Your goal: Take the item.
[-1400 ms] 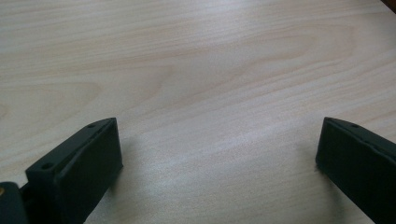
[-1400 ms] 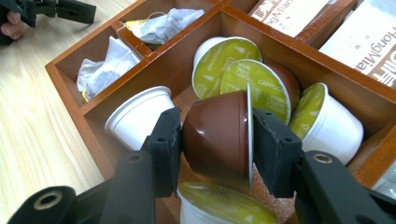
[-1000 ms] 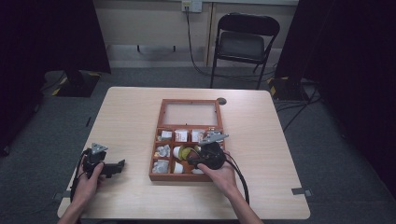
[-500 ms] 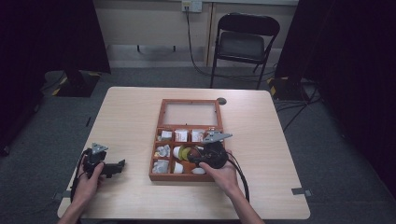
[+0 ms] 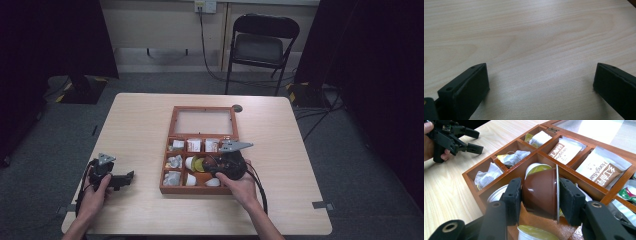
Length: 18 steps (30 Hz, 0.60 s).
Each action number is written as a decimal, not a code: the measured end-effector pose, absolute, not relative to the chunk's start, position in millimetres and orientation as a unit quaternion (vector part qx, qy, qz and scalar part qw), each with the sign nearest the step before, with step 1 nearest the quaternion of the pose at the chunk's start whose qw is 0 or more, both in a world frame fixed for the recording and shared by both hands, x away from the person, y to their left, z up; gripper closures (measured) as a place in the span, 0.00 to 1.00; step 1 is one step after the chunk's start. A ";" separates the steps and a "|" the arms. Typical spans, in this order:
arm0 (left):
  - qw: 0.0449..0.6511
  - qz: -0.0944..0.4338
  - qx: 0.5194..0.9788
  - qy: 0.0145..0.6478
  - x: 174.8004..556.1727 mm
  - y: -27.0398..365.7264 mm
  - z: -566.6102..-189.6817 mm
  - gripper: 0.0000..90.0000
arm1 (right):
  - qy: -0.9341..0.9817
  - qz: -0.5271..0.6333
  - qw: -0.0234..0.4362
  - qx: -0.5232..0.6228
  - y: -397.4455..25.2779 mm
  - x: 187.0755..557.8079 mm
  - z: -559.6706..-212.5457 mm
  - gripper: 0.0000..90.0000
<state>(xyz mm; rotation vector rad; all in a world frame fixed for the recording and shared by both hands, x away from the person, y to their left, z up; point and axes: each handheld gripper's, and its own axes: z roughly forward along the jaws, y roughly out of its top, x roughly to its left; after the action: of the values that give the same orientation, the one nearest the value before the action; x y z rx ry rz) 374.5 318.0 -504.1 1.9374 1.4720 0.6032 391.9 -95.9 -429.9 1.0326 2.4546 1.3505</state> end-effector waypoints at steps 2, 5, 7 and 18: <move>0.313 0.229 0.734 0.558 374.6 318.0 -504.1 0.00 | 0.819 0.452 0.078 0.344 -96.8 391.8 -428.6 0.61; 0.312 0.228 0.735 0.557 374.6 318.0 -504.1 0.00 | 0.818 0.454 0.079 0.345 -100.3 392.9 -424.8 0.61; 0.313 0.228 0.734 0.557 374.6 318.0 -504.1 0.00 | 0.815 0.456 0.081 0.347 -103.4 393.6 -421.8 0.61; 0.313 0.228 0.735 0.557 374.9 317.9 -504.2 0.00 | 0.804 0.468 0.089 0.357 -118.3 394.0 -412.2 0.61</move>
<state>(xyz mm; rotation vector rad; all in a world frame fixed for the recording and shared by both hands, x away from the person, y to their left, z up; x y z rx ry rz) 374.9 317.9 -504.2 1.9371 1.4689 0.6013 394.0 -118.3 -412.2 1.0623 2.3903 1.3913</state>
